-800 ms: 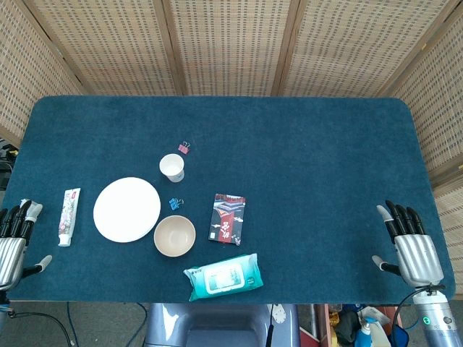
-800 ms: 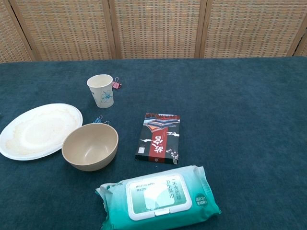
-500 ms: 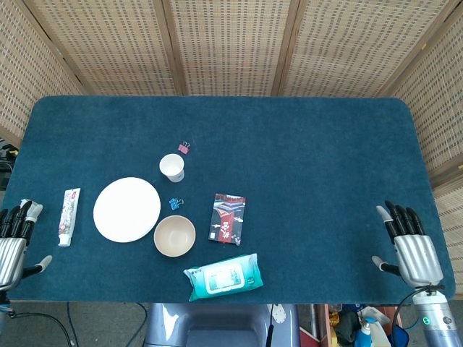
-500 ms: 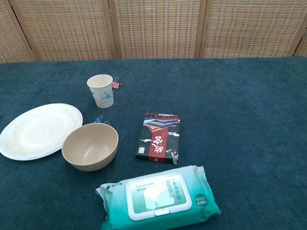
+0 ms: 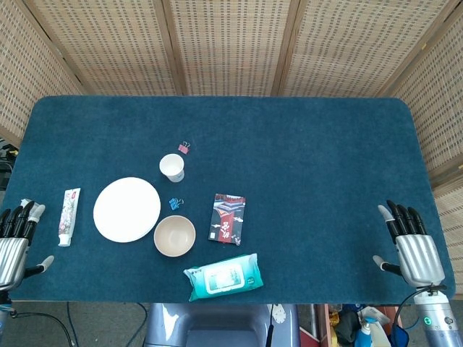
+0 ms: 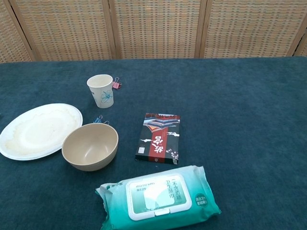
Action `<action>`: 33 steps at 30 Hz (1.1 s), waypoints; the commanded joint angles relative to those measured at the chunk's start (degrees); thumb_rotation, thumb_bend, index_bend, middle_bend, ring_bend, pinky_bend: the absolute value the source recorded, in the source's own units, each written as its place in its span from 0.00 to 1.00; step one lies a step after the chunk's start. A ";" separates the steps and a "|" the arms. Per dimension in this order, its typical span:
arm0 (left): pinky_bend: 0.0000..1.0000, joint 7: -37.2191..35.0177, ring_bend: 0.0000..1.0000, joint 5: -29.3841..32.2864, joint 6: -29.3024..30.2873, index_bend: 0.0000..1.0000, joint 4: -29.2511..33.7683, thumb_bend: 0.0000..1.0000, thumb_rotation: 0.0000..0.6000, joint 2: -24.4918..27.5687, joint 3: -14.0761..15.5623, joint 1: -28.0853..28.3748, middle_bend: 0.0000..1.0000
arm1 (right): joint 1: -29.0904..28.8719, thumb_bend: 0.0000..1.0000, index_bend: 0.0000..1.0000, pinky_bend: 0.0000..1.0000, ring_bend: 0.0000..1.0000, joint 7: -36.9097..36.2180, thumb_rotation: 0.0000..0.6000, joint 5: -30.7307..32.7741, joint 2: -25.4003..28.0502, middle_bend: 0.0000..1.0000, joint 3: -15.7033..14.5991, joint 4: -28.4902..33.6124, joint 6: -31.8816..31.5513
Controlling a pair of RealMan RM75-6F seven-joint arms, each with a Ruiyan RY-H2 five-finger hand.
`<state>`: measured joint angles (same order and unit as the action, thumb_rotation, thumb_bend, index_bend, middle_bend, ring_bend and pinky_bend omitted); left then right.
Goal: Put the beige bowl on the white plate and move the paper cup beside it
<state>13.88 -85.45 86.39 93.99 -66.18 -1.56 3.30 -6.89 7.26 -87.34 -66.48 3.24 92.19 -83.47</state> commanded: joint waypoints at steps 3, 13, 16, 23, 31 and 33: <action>0.00 0.12 0.00 -0.10 0.04 0.00 0.12 0.05 1.00 0.06 0.07 -0.03 0.00 | 0.00 0.12 0.00 0.00 0.00 0.05 1.00 0.16 -0.03 0.00 0.00 -0.12 0.14; 0.00 -0.74 0.00 -1.84 -0.14 0.00 0.74 0.05 1.00 0.25 0.41 0.54 0.00 | 0.14 0.12 0.00 0.00 0.00 0.13 1.00 0.17 -0.02 0.00 0.03 -0.07 -0.13; 0.00 -1.43 0.00 -3.28 -0.58 0.01 0.58 0.05 1.00 0.13 0.73 1.15 0.00 | 0.18 0.12 0.00 0.00 0.00 0.32 1.00 0.27 -0.10 0.00 0.04 -0.07 -0.15; 0.00 -3.50 0.00 -8.66 -2.88 0.13 -0.16 0.06 1.00 -0.47 2.16 3.80 0.00 | 0.14 0.12 0.00 0.00 0.00 1.12 1.00 0.27 -0.37 0.00 -0.03 0.08 -0.04; 0.00 -6.06 0.00 -10.82 -7.83 0.25 -0.60 0.07 1.00 -0.99 3.42 7.02 0.00 | 0.17 0.12 0.00 0.00 0.00 0.98 1.00 0.71 -0.36 0.00 0.17 0.02 0.03; 0.00 -6.16 0.00 -11.08 -8.85 0.29 -0.72 0.08 1.00 -1.22 3.49 7.78 0.00 | 0.16 0.12 0.00 0.00 0.00 0.93 1.00 0.77 -0.35 0.00 0.17 0.02 0.11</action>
<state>7.93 -96.23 78.04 93.38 -67.21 1.77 10.61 -6.73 8.20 -86.57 -66.82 3.41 92.21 -83.37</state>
